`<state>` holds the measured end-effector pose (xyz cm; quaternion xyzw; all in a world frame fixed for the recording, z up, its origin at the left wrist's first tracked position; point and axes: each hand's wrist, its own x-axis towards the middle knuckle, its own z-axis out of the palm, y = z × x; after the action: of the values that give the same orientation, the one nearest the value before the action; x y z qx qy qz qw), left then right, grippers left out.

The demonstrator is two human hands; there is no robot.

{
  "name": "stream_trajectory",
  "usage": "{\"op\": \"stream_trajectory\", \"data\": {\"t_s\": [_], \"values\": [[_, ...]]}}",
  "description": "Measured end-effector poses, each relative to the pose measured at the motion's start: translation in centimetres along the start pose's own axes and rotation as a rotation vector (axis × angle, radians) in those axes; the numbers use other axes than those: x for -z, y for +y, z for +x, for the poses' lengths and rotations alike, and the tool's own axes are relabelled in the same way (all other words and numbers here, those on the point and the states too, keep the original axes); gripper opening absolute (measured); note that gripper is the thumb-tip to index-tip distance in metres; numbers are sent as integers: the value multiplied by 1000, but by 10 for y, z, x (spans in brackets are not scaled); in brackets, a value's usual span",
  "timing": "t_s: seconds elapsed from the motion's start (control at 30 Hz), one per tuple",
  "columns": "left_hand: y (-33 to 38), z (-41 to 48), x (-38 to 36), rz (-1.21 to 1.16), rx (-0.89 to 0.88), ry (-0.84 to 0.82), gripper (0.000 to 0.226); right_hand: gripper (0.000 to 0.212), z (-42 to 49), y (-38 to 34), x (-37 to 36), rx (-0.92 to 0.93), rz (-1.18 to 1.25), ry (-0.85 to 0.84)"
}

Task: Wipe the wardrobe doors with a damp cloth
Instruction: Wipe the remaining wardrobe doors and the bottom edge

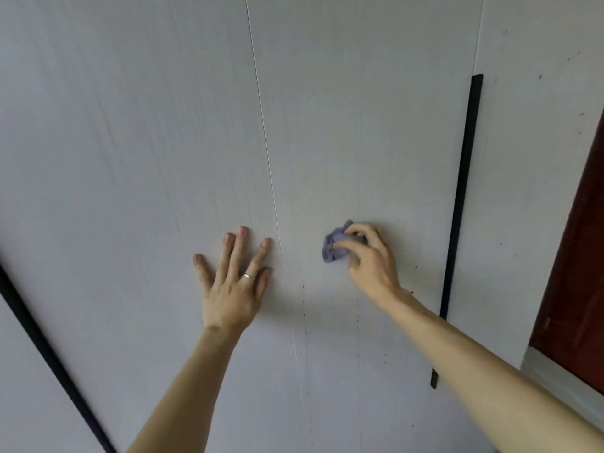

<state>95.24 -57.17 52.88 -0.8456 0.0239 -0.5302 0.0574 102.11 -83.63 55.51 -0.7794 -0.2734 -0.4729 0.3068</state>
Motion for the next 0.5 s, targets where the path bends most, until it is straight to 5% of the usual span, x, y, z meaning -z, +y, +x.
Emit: {"op": "stream_trajectory", "data": {"t_s": [0.17, 0.5], "values": [[9, -1, 3, -61, 55, -61, 56, 31, 57, 10, 26, -116, 24, 201], [58, 14, 3, -167, 241, -2, 71, 22, -45, 35, 8, 58, 3, -154]]}}
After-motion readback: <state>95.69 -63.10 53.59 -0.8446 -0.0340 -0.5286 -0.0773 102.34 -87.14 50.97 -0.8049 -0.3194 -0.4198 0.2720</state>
